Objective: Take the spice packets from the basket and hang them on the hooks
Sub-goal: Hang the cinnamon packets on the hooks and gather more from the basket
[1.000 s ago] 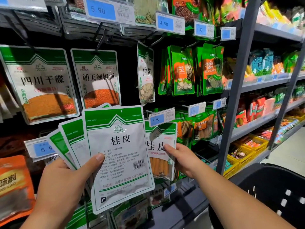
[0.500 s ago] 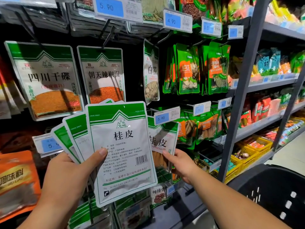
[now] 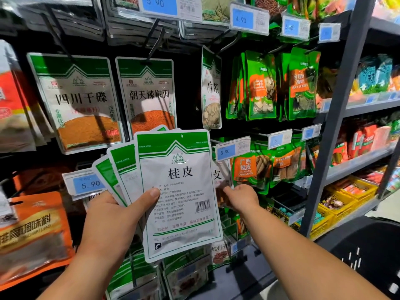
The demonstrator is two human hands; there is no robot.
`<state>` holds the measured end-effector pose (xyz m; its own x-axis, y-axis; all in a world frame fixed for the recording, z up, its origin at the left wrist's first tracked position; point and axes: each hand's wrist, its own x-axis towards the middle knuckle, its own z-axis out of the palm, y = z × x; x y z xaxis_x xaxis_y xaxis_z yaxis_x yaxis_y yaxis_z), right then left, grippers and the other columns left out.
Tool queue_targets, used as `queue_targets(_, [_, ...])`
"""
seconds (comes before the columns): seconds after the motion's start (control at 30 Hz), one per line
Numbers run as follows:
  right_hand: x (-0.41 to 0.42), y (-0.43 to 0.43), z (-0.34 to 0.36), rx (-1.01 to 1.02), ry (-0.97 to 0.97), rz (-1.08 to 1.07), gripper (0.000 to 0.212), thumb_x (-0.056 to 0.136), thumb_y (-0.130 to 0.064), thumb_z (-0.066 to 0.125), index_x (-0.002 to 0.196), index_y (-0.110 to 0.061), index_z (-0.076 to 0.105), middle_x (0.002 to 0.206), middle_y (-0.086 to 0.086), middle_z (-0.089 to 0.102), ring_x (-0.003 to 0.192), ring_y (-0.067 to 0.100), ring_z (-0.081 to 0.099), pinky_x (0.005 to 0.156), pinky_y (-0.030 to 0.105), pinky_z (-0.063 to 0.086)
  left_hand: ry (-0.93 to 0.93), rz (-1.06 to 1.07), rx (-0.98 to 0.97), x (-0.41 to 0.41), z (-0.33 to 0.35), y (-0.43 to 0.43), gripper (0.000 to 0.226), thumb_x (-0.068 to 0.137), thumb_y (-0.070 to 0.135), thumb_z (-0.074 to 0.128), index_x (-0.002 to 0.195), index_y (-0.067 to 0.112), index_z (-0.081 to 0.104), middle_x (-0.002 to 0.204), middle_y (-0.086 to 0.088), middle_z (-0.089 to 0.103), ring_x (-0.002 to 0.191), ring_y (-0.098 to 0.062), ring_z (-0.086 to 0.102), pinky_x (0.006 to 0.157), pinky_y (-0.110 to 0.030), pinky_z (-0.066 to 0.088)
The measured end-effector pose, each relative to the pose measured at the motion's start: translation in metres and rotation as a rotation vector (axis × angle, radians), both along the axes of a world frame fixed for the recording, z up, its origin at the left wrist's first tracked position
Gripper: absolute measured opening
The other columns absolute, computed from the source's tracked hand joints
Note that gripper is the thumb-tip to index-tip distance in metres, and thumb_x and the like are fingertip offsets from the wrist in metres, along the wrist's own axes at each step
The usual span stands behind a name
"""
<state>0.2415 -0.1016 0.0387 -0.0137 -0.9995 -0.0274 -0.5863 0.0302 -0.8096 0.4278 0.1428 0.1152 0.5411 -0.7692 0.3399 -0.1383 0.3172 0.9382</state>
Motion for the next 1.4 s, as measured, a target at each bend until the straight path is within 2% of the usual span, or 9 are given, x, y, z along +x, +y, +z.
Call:
queue_targets(0.17, [-0.011, 0.045, 0.028, -0.149, -0.153, -0.046, 0.034, 0.097, -0.044, 0.063, 0.089, -0.013, 0.054, 0.084, 0.003, 0.060, 0.067, 0.019, 0.053, 0.056, 0.030, 0.036, 0.025, -0.031, 0.006, -0.002, 0.001, 0.002, 0.019, 0.075, 0.030, 0.085, 0.093, 0.024, 0.083, 0.097, -0.005, 0.081, 0.089, -0.028, 0.077, 0.091, -0.060, 0.057])
queue_targets(0.27, [-0.017, 0.098, 0.057, -0.145, -0.474, 0.262, 0.037, 0.103, -0.047, 0.053, 0.105, -0.012, 0.066, 0.100, 0.000, 0.071, 0.079, 0.007, 0.064, 0.065, 0.023, 0.051, 0.062, -0.054, -0.002, -0.003, -0.001, 0.001, 0.039, 0.065, 0.044, 0.094, 0.093, 0.019, 0.082, 0.093, -0.026, 0.075, 0.084, -0.034, 0.067, 0.085, -0.053, 0.053])
queue_targets(0.37, [-0.022, 0.139, 0.077, -0.116, -0.465, 0.574, 0.052, 0.088, -0.070, 0.059, 0.104, -0.021, 0.073, 0.096, -0.012, 0.075, 0.082, 0.003, 0.069, 0.078, 0.023, 0.050, 0.099, -0.042, -0.027, -0.004, -0.002, 0.001, 0.031, 0.070, 0.025, 0.082, 0.098, 0.012, 0.079, 0.095, -0.013, 0.080, 0.091, -0.036, 0.077, 0.078, -0.037, 0.061])
queue_targets(0.47, [-0.028, 0.151, 0.078, -0.129, -0.420, 0.666, 0.022, 0.085, -0.037, 0.080, 0.104, -0.026, 0.078, 0.102, -0.010, 0.079, 0.089, 0.007, 0.074, 0.075, 0.019, 0.053, 0.156, -0.060, -0.037, -0.009, -0.002, 0.001, 0.034, 0.074, 0.021, 0.079, 0.108, 0.015, 0.077, 0.104, -0.007, 0.080, 0.097, -0.030, 0.077, 0.093, -0.048, 0.056])
queue_targets(0.63, [-0.033, 0.152, 0.070, -0.064, -0.535, 0.639, 0.023, 0.093, -0.012, 0.073, 0.115, -0.014, 0.074, 0.108, 0.001, 0.079, 0.085, 0.009, 0.074, 0.069, 0.017, 0.053, 0.095, -0.016, -0.006, -0.017, -0.001, 0.004, 0.014, 0.088, 0.017, 0.075, 0.101, 0.014, 0.078, 0.092, -0.002, 0.081, 0.088, -0.026, 0.078, 0.079, -0.038, 0.059])
queue_targets(0.77, [-0.035, 0.152, 0.068, 0.016, -0.693, 0.626, 0.029, 0.096, -0.004, 0.065, 0.124, -0.013, 0.067, 0.118, 0.006, 0.076, 0.109, 0.026, 0.073, 0.091, 0.041, 0.060, 0.095, -0.039, -0.011, -0.026, 0.000, 0.007, 0.009, 0.093, 0.014, 0.070, 0.097, 0.019, 0.077, 0.090, 0.005, 0.081, 0.081, -0.012, 0.078, 0.060, -0.018, 0.058])
queue_targets(0.87, [-0.034, 0.154, 0.070, 0.032, -0.803, 0.614, 0.029, 0.096, -0.004, 0.065, 0.125, -0.010, 0.065, 0.120, 0.011, 0.075, 0.110, 0.032, 0.072, 0.097, 0.053, 0.057, 0.113, -0.040, -0.013, -0.029, 0.000, 0.005, 0.012, 0.095, 0.015, 0.069, 0.100, 0.021, 0.078, 0.097, 0.006, 0.081, 0.090, -0.013, 0.077, 0.078, -0.031, 0.060])
queue_targets(1.03, [-0.039, 0.154, 0.076, 0.012, -0.876, 0.620, 0.029, 0.097, 0.001, 0.055, 0.122, -0.009, 0.064, 0.117, 0.013, 0.076, 0.106, 0.032, 0.074, 0.085, 0.044, 0.062, 0.098, -0.008, -0.010, -0.034, -0.002, 0.003, 0.011, 0.094, 0.021, 0.070, 0.099, 0.026, 0.079, 0.101, 0.010, 0.080, 0.097, -0.012, 0.076, 0.094, -0.042, 0.056])
queue_targets(1.4, [-0.042, 0.154, 0.081, 0.057, -0.938, 0.537, 0.028, 0.101, -0.001, 0.049, 0.120, -0.013, 0.066, 0.110, 0.014, 0.078, 0.095, 0.030, 0.076, 0.076, 0.046, 0.064, 0.114, 0.065, 0.011, -0.034, 0.002, 0.003, 0.014, 0.095, 0.027, 0.070, 0.094, 0.017, 0.079, 0.091, 0.003, 0.080, 0.087, -0.021, 0.077, 0.078, -0.032, 0.057])
